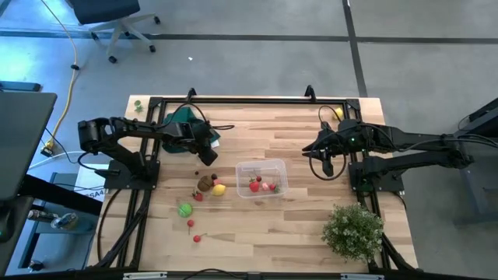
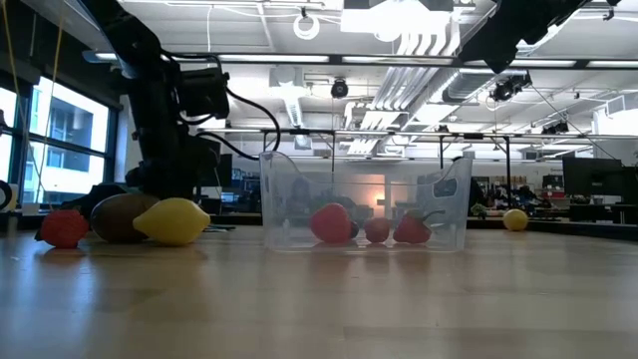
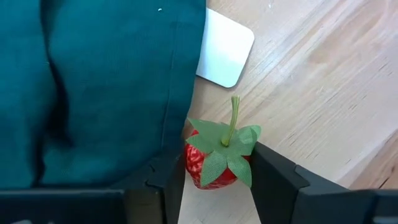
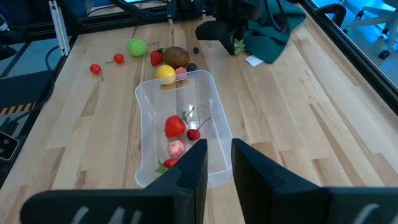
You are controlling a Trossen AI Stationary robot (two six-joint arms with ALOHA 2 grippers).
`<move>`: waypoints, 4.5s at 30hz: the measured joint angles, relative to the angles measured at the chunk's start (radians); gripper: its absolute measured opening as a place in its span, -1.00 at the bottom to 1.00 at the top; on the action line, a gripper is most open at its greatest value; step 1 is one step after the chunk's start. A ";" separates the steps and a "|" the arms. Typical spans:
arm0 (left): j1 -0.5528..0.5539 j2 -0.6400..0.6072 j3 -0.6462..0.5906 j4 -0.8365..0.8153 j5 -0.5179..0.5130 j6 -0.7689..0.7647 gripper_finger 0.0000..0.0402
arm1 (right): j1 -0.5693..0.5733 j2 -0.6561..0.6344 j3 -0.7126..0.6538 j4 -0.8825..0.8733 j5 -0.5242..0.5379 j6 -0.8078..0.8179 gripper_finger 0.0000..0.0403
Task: Pick and placing Produce into tupperware
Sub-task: Put the top red strawberry into the transparent bin, then put the bottom yellow lemon into the transparent bin
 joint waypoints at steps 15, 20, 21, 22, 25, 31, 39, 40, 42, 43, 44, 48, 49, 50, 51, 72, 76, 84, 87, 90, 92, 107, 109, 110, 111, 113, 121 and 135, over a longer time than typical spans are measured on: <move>-0.011 -0.187 0.079 0.048 0.035 0.118 -0.31 | 0.000 0.000 0.000 0.000 0.000 0.000 -0.69; -0.062 -0.198 0.200 0.035 0.033 0.207 -0.36 | 0.000 0.000 0.000 0.000 0.000 0.000 -0.69; -0.075 -0.193 0.227 0.030 0.034 0.221 -0.36 | 0.000 0.000 0.000 0.000 0.000 0.000 -0.69; -0.091 -0.186 0.255 0.028 0.034 0.235 -0.37 | 0.000 0.000 0.000 0.000 0.000 0.000 -0.69; -0.143 -0.153 0.339 -0.010 0.027 0.275 -0.36 | 0.000 0.000 0.000 0.000 0.000 0.000 -0.69; -0.241 -0.013 0.496 -0.088 0.003 0.345 -0.34 | 0.000 0.000 0.000 0.000 0.000 0.000 -0.69; -0.355 0.223 0.662 -0.146 0.046 0.384 -0.34 | 0.000 0.000 0.000 -0.001 0.000 0.000 -0.69; -0.368 0.247 0.678 -0.154 0.049 0.389 -0.34 | 0.000 0.000 0.000 -0.001 0.000 0.000 -0.69; -0.393 0.294 0.708 -0.164 0.057 0.391 -0.34 | 0.000 0.000 0.000 -0.001 0.000 0.000 -0.69; -0.405 0.315 0.719 -0.164 0.058 0.395 -0.34 | 0.000 0.000 0.000 -0.001 0.000 0.000 -0.69; -0.414 0.335 0.729 -0.167 0.058 0.398 -0.34 | 0.000 0.000 0.000 0.000 0.000 0.000 -0.69; -0.438 0.417 0.767 -0.178 0.066 0.399 -0.34 | 0.000 0.000 0.000 -0.001 0.000 0.000 -0.69; -0.446 0.437 0.779 -0.170 0.066 0.398 -0.34 | 0.000 0.000 0.000 -0.001 0.000 0.000 -0.69; -0.448 0.450 0.786 -0.172 0.066 0.398 -0.34 | 0.000 0.000 0.000 -0.001 0.000 0.000 -0.69; -0.449 0.460 0.789 -0.181 0.069 0.398 -0.34 | 0.000 0.000 0.000 -0.001 0.000 0.000 -0.69; -0.459 0.544 0.818 -0.148 -0.036 0.417 -0.29 | 0.000 0.000 0.000 -0.008 0.000 0.000 -0.69; -0.458 0.544 0.818 -0.158 -0.058 0.420 -0.26 | 0.000 0.000 0.000 -0.008 0.000 0.000 -0.69; -0.459 0.544 0.818 -0.161 -0.068 0.414 -0.23 | 0.000 0.000 0.000 -0.008 0.000 0.000 -0.69; -0.459 0.544 0.818 -0.161 -0.068 0.414 -0.16 | 0.000 0.000 0.000 -0.008 0.000 0.000 -0.69; -0.459 0.544 0.818 -0.160 -0.068 0.413 -0.10 | 0.000 0.000 0.000 -0.008 0.000 0.000 -0.69; -0.459 0.544 0.818 -0.160 -0.067 0.413 -0.07 | 0.000 0.000 0.000 -0.008 0.000 0.000 -0.69; -0.459 0.543 0.997 -0.400 -0.031 0.407 -0.23 | 0.000 0.000 0.000 -0.008 0.000 0.000 -0.69; -0.456 0.542 1.068 -0.496 -0.032 0.391 -0.25 | 0.000 0.000 0.000 -0.008 0.000 0.000 -0.69; -0.450 0.541 1.101 -0.553 -0.033 0.378 -0.26 | 0.000 0.000 0.000 -0.008 0.000 0.000 -0.69; -0.447 0.541 1.130 -0.604 -0.033 0.364 -0.27 | 0.000 0.000 0.000 -0.008 0.000 0.000 -0.69; -0.444 0.541 1.183 -0.682 -0.038 0.346 -0.28 | 0.000 0.000 0.000 -0.008 0.000 0.000 -0.69; -0.446 0.424 1.231 -0.822 -0.106 0.288 -0.28 | 0.000 0.000 0.000 -0.008 0.000 0.000 -0.69; -0.543 0.349 1.183 -1.101 -0.206 -0.071 -0.28 | 0.000 0.000 0.000 -0.008 0.000 0.000 -0.69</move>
